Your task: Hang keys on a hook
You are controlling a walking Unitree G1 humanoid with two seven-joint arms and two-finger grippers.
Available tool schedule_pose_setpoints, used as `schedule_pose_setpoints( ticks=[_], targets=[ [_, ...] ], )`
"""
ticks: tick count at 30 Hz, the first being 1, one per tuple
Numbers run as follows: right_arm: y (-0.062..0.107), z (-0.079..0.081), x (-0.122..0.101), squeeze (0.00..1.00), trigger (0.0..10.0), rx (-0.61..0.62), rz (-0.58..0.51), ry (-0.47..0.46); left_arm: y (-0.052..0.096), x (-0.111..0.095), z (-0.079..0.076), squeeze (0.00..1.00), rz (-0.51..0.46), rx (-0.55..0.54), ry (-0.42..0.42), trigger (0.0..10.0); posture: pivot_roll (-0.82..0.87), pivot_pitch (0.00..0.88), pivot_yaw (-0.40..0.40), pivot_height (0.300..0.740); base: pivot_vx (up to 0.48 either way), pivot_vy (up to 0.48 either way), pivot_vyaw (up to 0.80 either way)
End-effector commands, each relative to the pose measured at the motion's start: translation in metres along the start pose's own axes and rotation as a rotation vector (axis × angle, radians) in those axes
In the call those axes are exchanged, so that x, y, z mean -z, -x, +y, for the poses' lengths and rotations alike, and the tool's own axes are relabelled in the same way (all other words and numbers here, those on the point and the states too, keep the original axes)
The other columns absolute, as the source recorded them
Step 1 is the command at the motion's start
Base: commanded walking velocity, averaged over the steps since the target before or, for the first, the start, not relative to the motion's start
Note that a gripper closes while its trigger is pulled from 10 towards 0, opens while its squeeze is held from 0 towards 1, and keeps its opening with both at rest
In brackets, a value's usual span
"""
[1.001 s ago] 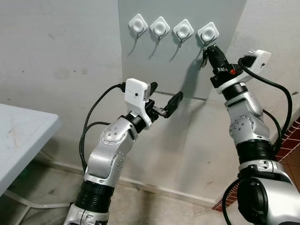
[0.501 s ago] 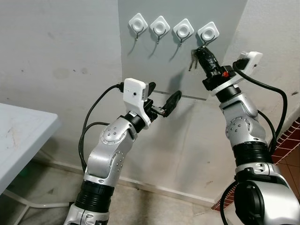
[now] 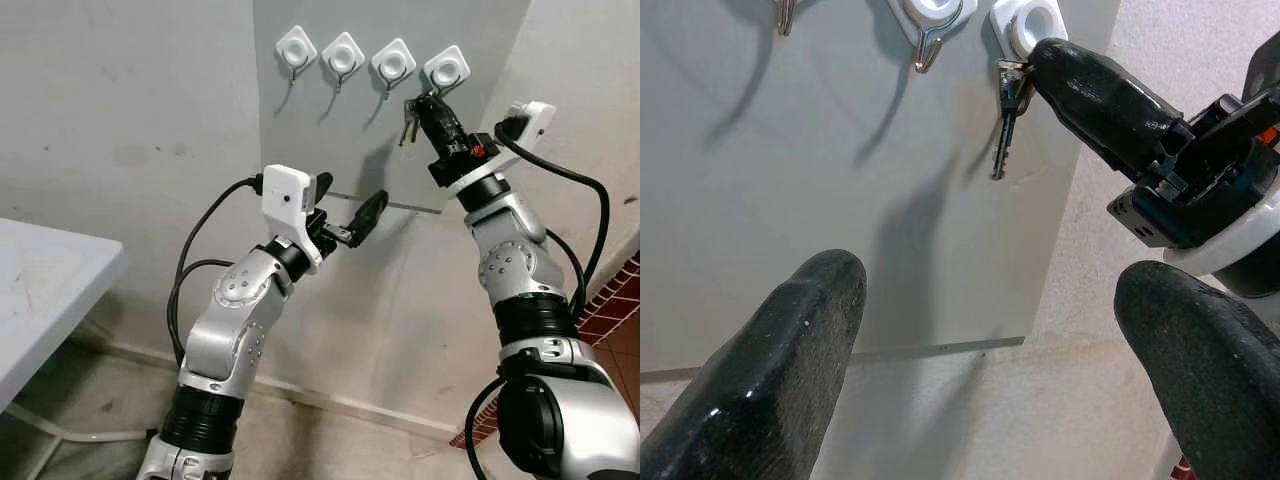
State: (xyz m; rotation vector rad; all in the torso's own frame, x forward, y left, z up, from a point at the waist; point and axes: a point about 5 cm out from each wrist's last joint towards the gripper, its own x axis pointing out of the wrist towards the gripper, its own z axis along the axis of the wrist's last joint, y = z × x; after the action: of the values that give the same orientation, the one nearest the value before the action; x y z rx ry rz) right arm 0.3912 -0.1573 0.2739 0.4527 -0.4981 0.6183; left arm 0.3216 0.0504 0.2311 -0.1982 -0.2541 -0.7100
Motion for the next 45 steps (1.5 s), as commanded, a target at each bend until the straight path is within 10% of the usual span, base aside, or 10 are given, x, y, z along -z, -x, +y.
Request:
schedule_pose_setpoints(
  ticks=[1,35,36,45],
  targets=[
    [-0.004,-0.002,-0.01,0.0,10.0,0.001,-0.027,-0.001,0.0,-0.003,-0.002,0.0,-0.006,-0.001,0.005,10.0,-0.01,0.068,-0.041,0.74,0.0,0.0,0.0],
    [0.022,-0.018,0.017,0.0,10.0,0.153,0.001,-0.138,0.001,-0.004,-0.002,0.0,-0.01,-0.009,0.025,10.0,-0.01,0.077,-0.045,0.74,0.0,0.0,0.0],
    [0.022,-0.018,0.017,0.9,10.0,0.149,-0.003,-0.145,0.001,-0.004,-0.003,0.0,-0.01,-0.01,0.025,10.0,-0.01,0.077,-0.045,0.74,0.0,0.0,0.0],
    [0.023,-0.016,0.015,1.0,10.0,0.132,-0.018,-0.089,0.001,-0.004,-0.002,0.0,-0.017,-0.026,0.04,10.0,-0.01,0.068,-0.05,0.74,0.0,0.0,0.0]
  ],
)
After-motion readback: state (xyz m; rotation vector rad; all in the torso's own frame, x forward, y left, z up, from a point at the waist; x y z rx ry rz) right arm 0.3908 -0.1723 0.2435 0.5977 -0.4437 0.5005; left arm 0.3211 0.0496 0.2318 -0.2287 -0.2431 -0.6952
